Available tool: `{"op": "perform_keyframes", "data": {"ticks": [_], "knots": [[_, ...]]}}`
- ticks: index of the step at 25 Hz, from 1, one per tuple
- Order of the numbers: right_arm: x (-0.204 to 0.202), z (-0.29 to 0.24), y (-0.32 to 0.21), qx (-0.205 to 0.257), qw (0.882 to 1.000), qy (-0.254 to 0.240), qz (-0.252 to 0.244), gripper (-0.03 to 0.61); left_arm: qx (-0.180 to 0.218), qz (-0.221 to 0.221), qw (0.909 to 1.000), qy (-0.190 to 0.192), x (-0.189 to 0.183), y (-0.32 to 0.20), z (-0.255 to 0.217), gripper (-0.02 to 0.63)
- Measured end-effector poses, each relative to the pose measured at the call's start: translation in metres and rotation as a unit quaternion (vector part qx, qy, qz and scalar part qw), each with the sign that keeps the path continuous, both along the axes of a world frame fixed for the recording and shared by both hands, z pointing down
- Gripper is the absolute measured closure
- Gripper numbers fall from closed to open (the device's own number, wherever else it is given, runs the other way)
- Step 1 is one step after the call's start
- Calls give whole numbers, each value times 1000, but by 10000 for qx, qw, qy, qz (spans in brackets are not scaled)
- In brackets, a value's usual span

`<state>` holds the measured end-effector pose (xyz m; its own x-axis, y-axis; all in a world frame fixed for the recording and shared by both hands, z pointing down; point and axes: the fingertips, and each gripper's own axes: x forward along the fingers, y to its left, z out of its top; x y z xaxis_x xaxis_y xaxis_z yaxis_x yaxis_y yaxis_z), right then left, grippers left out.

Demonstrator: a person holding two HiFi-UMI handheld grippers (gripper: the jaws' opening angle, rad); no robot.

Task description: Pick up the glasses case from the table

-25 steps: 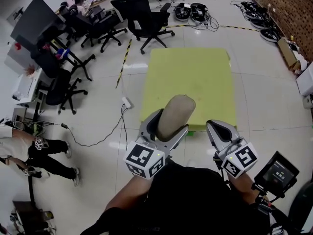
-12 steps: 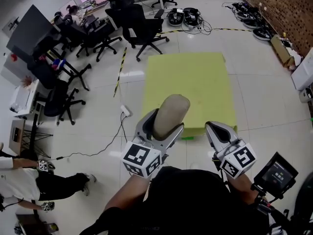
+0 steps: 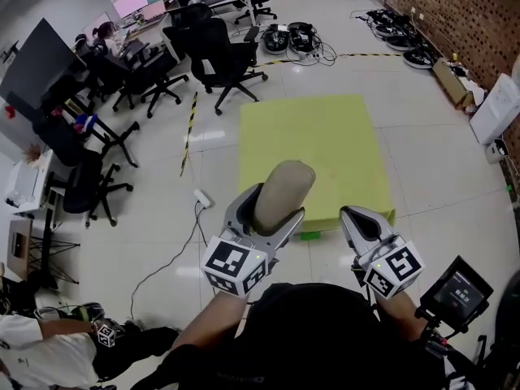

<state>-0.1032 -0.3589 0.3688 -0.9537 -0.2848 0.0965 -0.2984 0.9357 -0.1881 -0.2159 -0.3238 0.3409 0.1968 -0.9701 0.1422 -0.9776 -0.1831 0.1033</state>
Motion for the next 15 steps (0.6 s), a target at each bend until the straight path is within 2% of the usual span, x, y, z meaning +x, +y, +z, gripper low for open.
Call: {"op": "perform_keyframes", "data": {"ticks": [15], "knots": [[-33, 8, 23, 61, 9997, 187, 134, 578, 40, 160, 9999, 46, -31, 20, 7, 224]]}}
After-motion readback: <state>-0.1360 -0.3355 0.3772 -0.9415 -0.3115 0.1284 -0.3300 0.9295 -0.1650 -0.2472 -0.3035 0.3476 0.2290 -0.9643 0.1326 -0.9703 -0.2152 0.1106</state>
